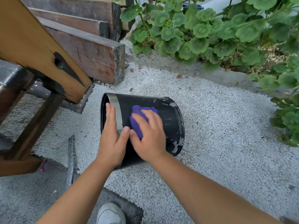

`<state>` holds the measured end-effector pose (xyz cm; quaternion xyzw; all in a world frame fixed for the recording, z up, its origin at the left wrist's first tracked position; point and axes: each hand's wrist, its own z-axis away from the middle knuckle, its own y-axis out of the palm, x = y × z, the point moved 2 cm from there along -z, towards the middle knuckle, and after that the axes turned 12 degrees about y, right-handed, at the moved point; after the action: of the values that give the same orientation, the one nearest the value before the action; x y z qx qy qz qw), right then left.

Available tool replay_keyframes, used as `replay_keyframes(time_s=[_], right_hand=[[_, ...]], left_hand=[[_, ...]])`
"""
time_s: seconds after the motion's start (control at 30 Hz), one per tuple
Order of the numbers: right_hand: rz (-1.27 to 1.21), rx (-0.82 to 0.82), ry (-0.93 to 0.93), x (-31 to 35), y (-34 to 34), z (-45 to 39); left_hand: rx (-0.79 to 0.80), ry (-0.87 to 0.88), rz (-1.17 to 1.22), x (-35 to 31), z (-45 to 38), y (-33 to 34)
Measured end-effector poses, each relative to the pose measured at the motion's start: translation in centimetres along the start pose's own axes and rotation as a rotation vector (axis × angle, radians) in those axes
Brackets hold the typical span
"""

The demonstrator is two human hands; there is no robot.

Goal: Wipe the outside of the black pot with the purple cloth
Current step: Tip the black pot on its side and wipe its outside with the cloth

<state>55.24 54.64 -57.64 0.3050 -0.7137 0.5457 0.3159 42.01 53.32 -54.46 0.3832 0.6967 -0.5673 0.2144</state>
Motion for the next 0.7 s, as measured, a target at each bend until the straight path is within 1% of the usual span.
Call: replay_keyframes(time_s=[0.1, 0.2, 0.23, 0.27, 0.37, 0.43, 0.53, 0.6, 0.7], right_hand=[[0.001, -0.042, -0.116, 0.7, 0.8, 0.4], [0.070, -0.050, -0.234, -0.5, 0.6, -0.1], [0.094, -0.041, -0.247, -1.2, 0.3, -0.5], [0.126, -0.027, -0.228, -2.0, 0.1, -0.8], [0.230, 0.011, -0.037, -5.2, -1.2, -1.4], [0.260, 0.023, 0.058, -7.4, -2.1, -1.4], [0.241, 0.063, 0.117, -9.1, -2.7, -1.3], [0.226, 0.049, 0.184, -9.6, -2.7, -1.5], [0.233, 0.037, 0.259, -10.1, -3.1, -2.4]], left_hand=[[0.005, -0.014, 0.013, 0.1, 0.2, -0.2], [0.005, -0.021, 0.029, 0.2, 0.2, -0.1], [0.004, -0.028, 0.029, 0.3, 0.1, -0.1], [0.000, -0.042, 0.023, 0.5, 0.1, -0.2], [-0.027, -0.102, 0.007, 1.0, 0.1, -0.6], [-0.046, -0.113, 0.024, 0.9, 0.2, -0.6], [-0.047, -0.135, 0.124, 0.7, 0.1, -0.3], [-0.050, -0.155, 0.191, 0.6, 0.0, -0.1], [-0.056, -0.147, 0.219, 0.4, -0.1, 0.1]])
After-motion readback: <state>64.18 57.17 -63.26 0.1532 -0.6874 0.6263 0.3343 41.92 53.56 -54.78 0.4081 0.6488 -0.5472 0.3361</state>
